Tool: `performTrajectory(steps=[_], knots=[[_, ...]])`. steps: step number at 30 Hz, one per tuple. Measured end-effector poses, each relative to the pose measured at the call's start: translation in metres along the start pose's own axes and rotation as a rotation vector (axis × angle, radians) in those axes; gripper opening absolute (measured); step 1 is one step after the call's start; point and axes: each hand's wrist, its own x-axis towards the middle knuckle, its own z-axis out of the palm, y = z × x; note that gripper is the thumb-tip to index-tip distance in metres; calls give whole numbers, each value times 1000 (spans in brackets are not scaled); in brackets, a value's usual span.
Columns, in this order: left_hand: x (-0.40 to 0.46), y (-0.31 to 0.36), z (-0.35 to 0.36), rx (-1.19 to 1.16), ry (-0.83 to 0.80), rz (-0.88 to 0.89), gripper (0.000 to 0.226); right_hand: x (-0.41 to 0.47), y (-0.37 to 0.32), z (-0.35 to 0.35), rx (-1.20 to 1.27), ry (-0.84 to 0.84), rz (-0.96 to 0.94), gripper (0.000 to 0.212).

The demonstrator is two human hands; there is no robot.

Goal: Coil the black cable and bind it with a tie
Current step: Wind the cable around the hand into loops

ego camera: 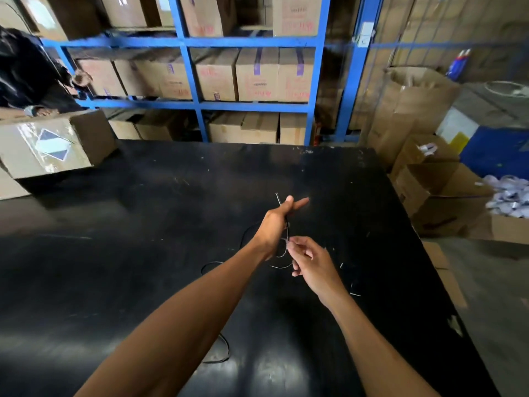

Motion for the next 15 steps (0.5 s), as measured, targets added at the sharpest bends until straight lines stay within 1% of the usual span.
performTrajectory(steps=[3,6,8,10,13,15], knots=[[-1,7,-3,-20,-65,43,44,-2,-4,0,-55,30,-78,11],[-4,17,-10,-109,-107,33,46,-8,-8,-1,-138,-35,-99,10],[-6,25,-15,-150,-182,5,50,-11,-12,0,-196,-58,-103,11],[-8,32,-20,-174,-274,-30,60,-11,-18,3,-202,-85,-103,12],[-12,42,-29,-244,-383,-71,77,-16,-27,9,-138,-150,-100,23],[-15,54,-39,-354,-415,-60,80,-21,-26,10,-110,-174,-101,34]])
